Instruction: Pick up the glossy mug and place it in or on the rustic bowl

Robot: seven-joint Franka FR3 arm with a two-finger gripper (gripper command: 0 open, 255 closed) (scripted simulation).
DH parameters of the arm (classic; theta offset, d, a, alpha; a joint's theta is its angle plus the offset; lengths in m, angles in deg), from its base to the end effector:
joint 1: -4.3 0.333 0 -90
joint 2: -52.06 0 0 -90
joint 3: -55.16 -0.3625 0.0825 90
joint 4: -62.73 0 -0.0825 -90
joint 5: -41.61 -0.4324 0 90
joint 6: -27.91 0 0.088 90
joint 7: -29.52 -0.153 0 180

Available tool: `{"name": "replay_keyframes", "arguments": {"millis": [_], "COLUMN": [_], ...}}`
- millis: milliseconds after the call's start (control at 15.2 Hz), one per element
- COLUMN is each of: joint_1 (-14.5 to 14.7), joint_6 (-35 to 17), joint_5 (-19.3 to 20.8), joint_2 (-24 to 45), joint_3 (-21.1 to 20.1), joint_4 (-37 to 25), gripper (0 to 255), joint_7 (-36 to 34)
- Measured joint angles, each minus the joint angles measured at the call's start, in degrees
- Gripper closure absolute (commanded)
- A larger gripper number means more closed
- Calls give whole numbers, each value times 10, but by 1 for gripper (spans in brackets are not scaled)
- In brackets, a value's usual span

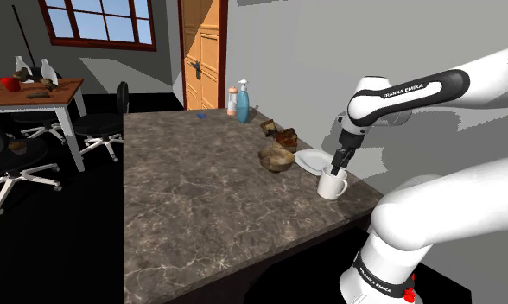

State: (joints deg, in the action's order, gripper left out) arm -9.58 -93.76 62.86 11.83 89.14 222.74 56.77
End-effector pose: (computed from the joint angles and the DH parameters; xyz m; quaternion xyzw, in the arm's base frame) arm 0.2375 -0.2501 0.3321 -0.9994 0.0160 -0.0087 0.0291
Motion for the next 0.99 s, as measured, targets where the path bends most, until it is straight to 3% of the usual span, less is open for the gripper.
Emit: {"name": "replay_keyframes", "arguments": {"millis": [198, 594, 660, 990], "joint_1": [3, 2, 2, 2], "joint_6": [-29, -38, -38, -38], "joint_5": [4, 6, 6, 6], "joint_2": [17, 21, 21, 21], "joint_3": [9, 11, 11, 12], "joint_4": [13, 17, 17, 17], "gripper": [0, 0, 255, 255], "joint_7": [-1, -1, -1, -1]}}
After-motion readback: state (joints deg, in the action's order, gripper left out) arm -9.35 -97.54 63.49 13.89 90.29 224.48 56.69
